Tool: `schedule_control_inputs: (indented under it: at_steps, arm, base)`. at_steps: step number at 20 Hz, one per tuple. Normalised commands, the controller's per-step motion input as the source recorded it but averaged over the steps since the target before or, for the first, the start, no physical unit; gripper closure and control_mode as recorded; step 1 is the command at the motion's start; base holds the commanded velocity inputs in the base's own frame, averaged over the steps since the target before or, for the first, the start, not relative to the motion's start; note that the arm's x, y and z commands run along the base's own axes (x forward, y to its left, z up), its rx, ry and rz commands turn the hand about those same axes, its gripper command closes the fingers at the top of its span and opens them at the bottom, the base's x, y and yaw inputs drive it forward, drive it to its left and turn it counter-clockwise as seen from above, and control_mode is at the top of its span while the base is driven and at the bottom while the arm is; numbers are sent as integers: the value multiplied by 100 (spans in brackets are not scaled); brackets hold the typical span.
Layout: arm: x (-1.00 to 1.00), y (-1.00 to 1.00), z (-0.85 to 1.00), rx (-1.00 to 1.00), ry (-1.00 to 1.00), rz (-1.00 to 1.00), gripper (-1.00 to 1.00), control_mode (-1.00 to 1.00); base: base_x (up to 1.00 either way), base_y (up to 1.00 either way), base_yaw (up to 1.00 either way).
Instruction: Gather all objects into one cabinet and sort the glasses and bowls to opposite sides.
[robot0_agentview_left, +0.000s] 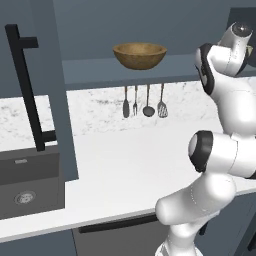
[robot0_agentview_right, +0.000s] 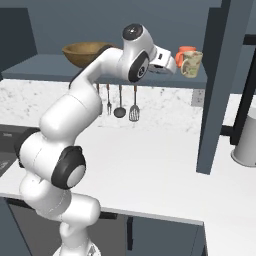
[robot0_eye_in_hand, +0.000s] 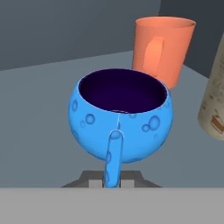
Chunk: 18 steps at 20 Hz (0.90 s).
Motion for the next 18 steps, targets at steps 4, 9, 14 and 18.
schedule_control_inputs:
  at_steps: [4,9,14,18]
  arm:
    - [17,-15,-1,0,0,-8,100,-100]
    - [5,0,0,0,0,-4,100,-100]
    - [0,0,0,0,0,0,100,-100]
    - [0,0,0,0,0,0,100,-100]
  base:
    - [0,0,0]
    - [0,0,0]
    - [0,0,0]
    - [0,0,0]
